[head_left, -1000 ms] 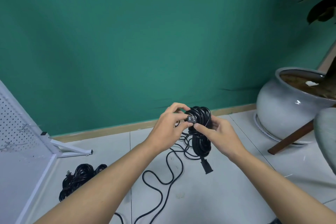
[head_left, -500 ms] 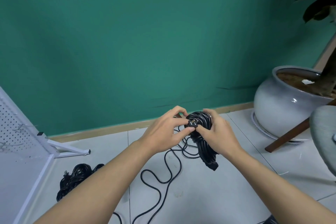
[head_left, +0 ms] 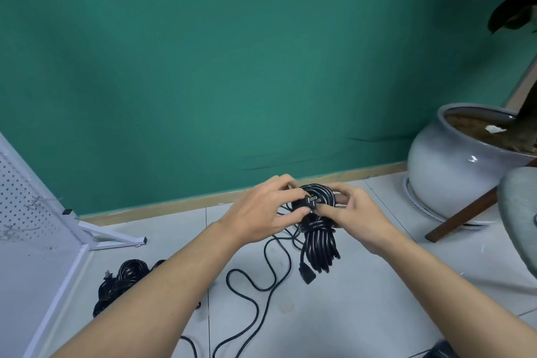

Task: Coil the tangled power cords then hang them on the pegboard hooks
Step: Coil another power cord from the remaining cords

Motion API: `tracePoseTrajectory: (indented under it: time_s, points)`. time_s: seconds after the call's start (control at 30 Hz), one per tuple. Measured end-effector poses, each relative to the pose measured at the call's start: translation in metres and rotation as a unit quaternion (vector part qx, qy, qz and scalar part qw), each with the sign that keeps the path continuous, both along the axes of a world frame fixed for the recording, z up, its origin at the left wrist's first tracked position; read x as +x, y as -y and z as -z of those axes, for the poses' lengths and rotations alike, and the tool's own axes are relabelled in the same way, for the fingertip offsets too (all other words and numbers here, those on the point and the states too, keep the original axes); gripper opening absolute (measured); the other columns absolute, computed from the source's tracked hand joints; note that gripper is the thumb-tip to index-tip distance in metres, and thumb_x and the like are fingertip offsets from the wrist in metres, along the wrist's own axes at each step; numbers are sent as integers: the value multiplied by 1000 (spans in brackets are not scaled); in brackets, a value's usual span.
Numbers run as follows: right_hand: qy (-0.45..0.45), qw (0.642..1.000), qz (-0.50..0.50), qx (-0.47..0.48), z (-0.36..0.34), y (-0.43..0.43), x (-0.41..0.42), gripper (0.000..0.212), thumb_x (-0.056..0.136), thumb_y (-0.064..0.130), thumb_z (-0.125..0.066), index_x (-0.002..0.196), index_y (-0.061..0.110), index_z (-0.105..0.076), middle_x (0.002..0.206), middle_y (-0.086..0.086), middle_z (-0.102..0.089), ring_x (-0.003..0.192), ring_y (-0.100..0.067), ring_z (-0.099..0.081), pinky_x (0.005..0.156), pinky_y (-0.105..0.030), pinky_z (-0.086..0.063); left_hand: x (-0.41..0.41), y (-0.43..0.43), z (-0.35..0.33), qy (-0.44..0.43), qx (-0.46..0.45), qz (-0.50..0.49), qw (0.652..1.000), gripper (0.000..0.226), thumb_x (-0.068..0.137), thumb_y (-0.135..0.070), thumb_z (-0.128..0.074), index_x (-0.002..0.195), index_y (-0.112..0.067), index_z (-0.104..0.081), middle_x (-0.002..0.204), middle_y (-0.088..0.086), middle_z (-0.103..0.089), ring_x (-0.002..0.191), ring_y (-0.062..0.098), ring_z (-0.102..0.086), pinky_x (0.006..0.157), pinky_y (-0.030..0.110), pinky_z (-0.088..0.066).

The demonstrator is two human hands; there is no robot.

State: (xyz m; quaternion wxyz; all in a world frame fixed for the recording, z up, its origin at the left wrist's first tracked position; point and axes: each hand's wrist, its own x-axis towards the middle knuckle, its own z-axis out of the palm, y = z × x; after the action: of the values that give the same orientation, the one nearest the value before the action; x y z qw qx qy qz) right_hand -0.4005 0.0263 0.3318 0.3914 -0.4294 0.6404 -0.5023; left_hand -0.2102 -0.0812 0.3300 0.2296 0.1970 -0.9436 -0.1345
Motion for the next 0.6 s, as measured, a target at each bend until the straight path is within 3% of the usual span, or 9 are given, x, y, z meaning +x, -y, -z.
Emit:
tracePoseTrajectory:
  time_s: [0.1, 0.2, 0.33, 0.47, 0.6]
  points:
    - [58, 998, 8, 16, -1, 1, -2, 37, 85, -5, -77, 117, 10, -68, 104, -17, -77, 83, -26, -76, 69, -28, -58, 0, 3, 5, -29, 131, -1, 991, 21, 99, -43, -62, 108, -29, -76, 129, -17, -47, 116, 3, -49, 99, 26, -44]
    - [61, 998, 18, 19, 2, 3, 2, 35, 87, -4, -76, 119, 7, -67, 98, -15, -78, 80, -23, -76, 71, -29, -60, -4, -1, 5, -46, 189, -8, 981, 15, 100, -34, -66, 104, -26, -78, 126, -16, -45, 110, 1, -50, 91, 16, -37]
    - [100, 993, 60, 3, 1, 6, -3, 33, 89, -1, -76, 121, 3, -66, 95, -16, -78, 77, -25, -75, 73, -35, -63, -6, -5, 0, -95, 231, -19, 968, 15, 103, -22, -61, 105, -20, -76, 111, -10, -55, 91, 8, -55, 79, 19, -41]
    - [100, 993, 66, -11, -1, 4, -7, 32, 90, 0, -75, 121, 3, -67, 101, -21, -77, 77, -26, -74, 66, -31, -61, -6, -11, -5, -107, 271, 1, 957, 22, 101, -11, -62, 117, -21, -74, 98, -9, -68, 75, 11, -65, 80, 22, -51]
    - [101, 993, 63, -16, 2, 4, -3, 32, 90, -1, -75, 121, 5, -68, 99, -20, -78, 78, -27, -74, 75, -41, -63, -9, -11, -10, -148, 301, -35, 942, 14, 92, -17, -77, 94, -22, -64, 84, -5, -76, 77, 21, -69, 77, 33, -55]
